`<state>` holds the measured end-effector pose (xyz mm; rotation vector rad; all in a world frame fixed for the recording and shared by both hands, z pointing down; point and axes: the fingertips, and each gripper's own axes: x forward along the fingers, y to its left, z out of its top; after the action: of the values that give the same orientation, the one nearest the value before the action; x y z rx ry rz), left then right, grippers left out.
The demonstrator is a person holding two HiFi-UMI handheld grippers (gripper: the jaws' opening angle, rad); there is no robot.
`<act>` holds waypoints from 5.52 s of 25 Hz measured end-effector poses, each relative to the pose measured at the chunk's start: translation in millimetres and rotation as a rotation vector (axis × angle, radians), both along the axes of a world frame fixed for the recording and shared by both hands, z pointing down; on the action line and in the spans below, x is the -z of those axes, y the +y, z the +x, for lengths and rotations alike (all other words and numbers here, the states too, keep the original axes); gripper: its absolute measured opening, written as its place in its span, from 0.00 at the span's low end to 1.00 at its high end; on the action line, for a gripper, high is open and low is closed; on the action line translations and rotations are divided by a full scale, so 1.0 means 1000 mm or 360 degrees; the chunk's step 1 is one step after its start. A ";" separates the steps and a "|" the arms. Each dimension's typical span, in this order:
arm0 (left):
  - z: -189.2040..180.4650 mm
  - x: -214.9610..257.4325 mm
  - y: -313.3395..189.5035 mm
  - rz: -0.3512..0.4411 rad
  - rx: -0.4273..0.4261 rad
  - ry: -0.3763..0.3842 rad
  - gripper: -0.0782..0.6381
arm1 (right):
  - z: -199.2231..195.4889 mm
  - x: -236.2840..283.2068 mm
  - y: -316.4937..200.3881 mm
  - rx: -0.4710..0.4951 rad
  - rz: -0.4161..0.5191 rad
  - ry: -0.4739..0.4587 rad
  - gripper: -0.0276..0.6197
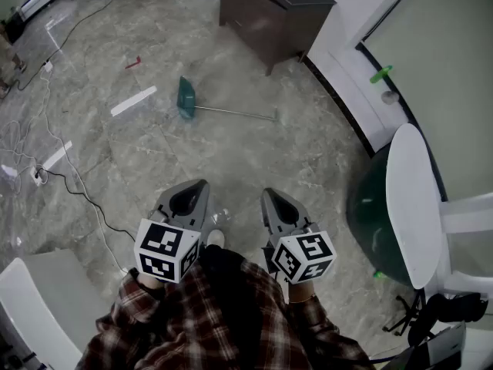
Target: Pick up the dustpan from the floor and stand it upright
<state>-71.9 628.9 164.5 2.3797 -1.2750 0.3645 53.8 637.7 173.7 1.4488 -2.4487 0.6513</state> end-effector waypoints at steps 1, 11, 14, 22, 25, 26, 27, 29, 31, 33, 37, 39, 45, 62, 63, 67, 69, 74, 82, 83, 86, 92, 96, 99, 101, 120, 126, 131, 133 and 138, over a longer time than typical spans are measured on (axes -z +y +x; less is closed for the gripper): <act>-0.004 -0.002 -0.007 -0.0004 0.0000 0.0000 0.11 | -0.003 -0.002 -0.008 -0.0004 -0.0006 -0.0001 0.06; -0.062 -0.003 -0.117 -0.0009 0.0013 -0.0004 0.11 | -0.059 -0.005 -0.118 0.0026 -0.0033 0.0019 0.06; -0.091 0.001 -0.162 0.0018 0.0030 -0.0021 0.11 | -0.082 -0.004 -0.163 0.0023 -0.0019 0.0028 0.06; -0.161 -0.002 -0.245 0.0007 0.0018 -0.0018 0.11 | -0.137 -0.008 -0.244 -0.0086 -0.0030 0.0012 0.06; -0.170 -0.009 -0.266 -0.0027 -0.0007 -0.0004 0.11 | -0.138 -0.014 -0.261 -0.0158 -0.0059 0.0025 0.06; -0.169 -0.013 -0.273 -0.0041 -0.0019 -0.0004 0.11 | -0.135 -0.017 -0.266 -0.0179 -0.0068 0.0028 0.06; -0.167 -0.018 -0.279 -0.0054 -0.0033 -0.0005 0.11 | -0.131 -0.020 -0.272 -0.0200 -0.0077 0.0031 0.06; -0.159 -0.026 -0.292 -0.0080 -0.0063 -0.0005 0.11 | -0.121 -0.027 -0.280 -0.0242 -0.0101 0.0035 0.06; -0.148 -0.030 -0.305 -0.0094 -0.0093 -0.0003 0.11 | -0.110 -0.033 -0.289 -0.0275 -0.0126 0.0037 0.06; -0.134 -0.031 -0.320 -0.0098 -0.0115 -0.0005 0.11 | -0.096 -0.035 -0.302 -0.0295 -0.0138 0.0040 0.06; -0.107 -0.033 -0.351 -0.0111 -0.0125 -0.0005 0.11 | -0.067 -0.034 -0.335 -0.0305 -0.0137 0.0046 0.06; -0.091 -0.033 -0.368 -0.0113 -0.0126 -0.0006 0.11 | -0.050 -0.032 -0.354 -0.0300 -0.0131 0.0052 0.06; -0.024 -0.029 -0.432 -0.0098 -0.0059 0.0003 0.11 | 0.015 -0.028 -0.419 -0.0223 -0.0133 0.0073 0.06; 0.100 -0.053 -0.516 -0.0215 0.0168 -0.0029 0.11 | 0.160 -0.073 -0.517 -0.0100 -0.0353 0.0062 0.06; 0.100 -0.058 -0.522 -0.0227 0.0166 -0.0035 0.11 | 0.159 -0.079 -0.523 -0.0098 -0.0373 0.0053 0.06; 0.101 -0.079 -0.552 -0.0278 0.0118 -0.0047 0.11 | 0.154 -0.099 -0.554 -0.0144 -0.0421 0.0016 0.06; 0.098 -0.087 -0.569 -0.0302 0.0088 -0.0051 0.11 | 0.148 -0.105 -0.571 -0.0184 -0.0435 -0.0013 0.06; 0.096 -0.100 -0.621 -0.0302 -0.0034 -0.0095 0.11 | 0.142 -0.116 -0.615 -0.0342 -0.0468 -0.0056 0.06; 0.095 -0.116 -0.690 -0.0311 -0.0179 -0.0107 0.11 | 0.146 -0.130 -0.675 -0.0568 -0.0471 -0.0084 0.06; 0.096 -0.121 -0.696 -0.0321 -0.0179 -0.0112 0.11 | 0.147 -0.135 -0.678 -0.0584 -0.0481 -0.0084 0.06; 0.107 -0.139 -0.707 -0.0372 -0.0185 -0.0115 0.11 | 0.154 -0.150 -0.685 -0.0605 -0.0527 -0.0074 0.06; 0.140 -0.179 -0.717 -0.0432 -0.0204 -0.0142 0.11 | 0.183 -0.192 -0.685 -0.0623 -0.0632 -0.0040 0.06; 0.150 -0.212 -0.722 -0.0479 -0.0165 -0.0141 0.11 | 0.199 -0.234 -0.688 -0.0638 -0.0712 -0.0053 0.11; 0.154 -0.242 -0.723 -0.0515 -0.0148 -0.0151 0.11 | 0.209 -0.271 -0.692 -0.0675 -0.0761 -0.0102 0.16; 0.156 -0.263 -0.718 -0.0551 -0.0153 -0.0167 0.11 | 0.214 -0.297 -0.691 -0.0704 -0.0801 -0.0144 0.19; 0.204 -0.544 -0.692 -0.0712 -0.0518 -0.0280 0.11 | 0.284 -0.591 -0.675 -0.1237 -0.1042 -0.0604 0.31; 0.200 -0.635 -0.728 -0.0687 -0.0510 -0.0296 0.11 | 0.285 -0.715 -0.683 -0.1348 -0.1208 -0.0765 0.31; 0.184 -0.701 -0.766 -0.0720 -0.0438 -0.0306 0.11 | 0.292 -0.794 -0.691 -0.1452 -0.1310 -0.0825 0.31; 0.182 -0.723 -0.775 -0.0745 -0.0437 -0.0311 0.11 | 0.295 -0.819 -0.693 -0.1484 -0.1346 -0.0823 0.31; 0.181 -0.764 -0.786 -0.0768 -0.0455 -0.0322 0.11 | 0.306 -0.876 -0.692 -0.1575 -0.1438 -0.0753 0.31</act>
<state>109.3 -156.9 928.8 2.1346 -0.8002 0.9081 359.4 -54.2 1049.3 2.0589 -1.0637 2.0998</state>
